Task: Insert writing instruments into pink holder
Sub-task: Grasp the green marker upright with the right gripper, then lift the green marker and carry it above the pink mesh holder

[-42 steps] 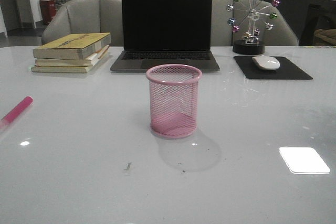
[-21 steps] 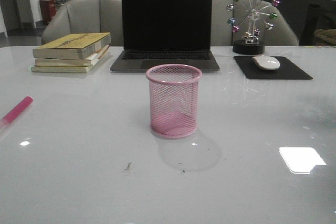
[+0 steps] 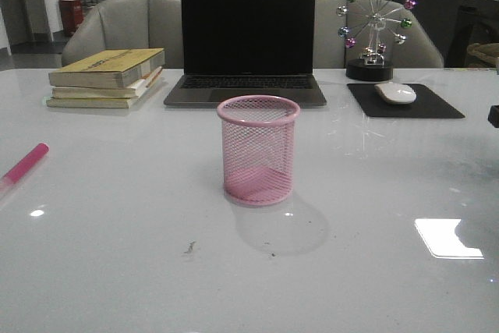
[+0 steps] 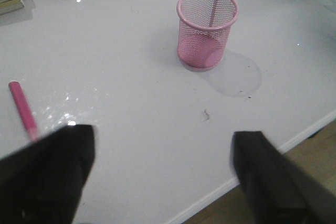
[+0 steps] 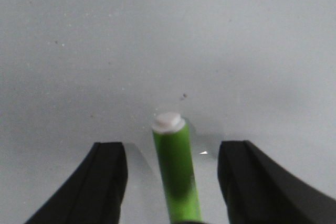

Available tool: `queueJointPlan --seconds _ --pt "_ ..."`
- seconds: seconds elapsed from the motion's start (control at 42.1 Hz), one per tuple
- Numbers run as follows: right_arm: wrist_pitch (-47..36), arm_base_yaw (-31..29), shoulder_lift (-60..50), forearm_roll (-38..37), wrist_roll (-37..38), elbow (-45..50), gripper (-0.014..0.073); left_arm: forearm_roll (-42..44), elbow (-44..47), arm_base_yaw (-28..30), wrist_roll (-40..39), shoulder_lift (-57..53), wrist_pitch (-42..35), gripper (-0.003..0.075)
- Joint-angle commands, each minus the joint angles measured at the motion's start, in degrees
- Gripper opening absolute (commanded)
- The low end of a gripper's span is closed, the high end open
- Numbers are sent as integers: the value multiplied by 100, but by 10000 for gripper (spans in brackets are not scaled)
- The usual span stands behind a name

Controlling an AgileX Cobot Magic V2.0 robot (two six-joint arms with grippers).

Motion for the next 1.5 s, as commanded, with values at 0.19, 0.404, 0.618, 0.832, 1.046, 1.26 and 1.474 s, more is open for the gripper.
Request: queueJointPlan --seconds 0.19,0.404,0.618,0.832,1.046,1.26,1.474 --pt "-55 -48 -296 -40 -71 -160 237 -58 -153 -43 -1 25 -404 559" --pt "-104 -31 -597 285 -71 -148 232 -58 -153 -43 -1 25 -404 559" --pt "-713 323 -1661 794 -427 214 232 -58 -153 -43 -1 25 -404 559" --pt "-2227 1245 -2995 1360 -644 1135 232 -58 -153 -43 -1 25 -404 559" --pt "-4267 2696 -3862 1429 -644 2102 232 -58 -153 -43 -1 25 -404 559" --pt "-6759 4178 -3882 1410 -644 2921 232 -58 -153 -43 -1 25 -404 559" --pt "-8956 4856 -3208 1409 -644 3134 232 -58 -153 -43 -1 25 -404 559"
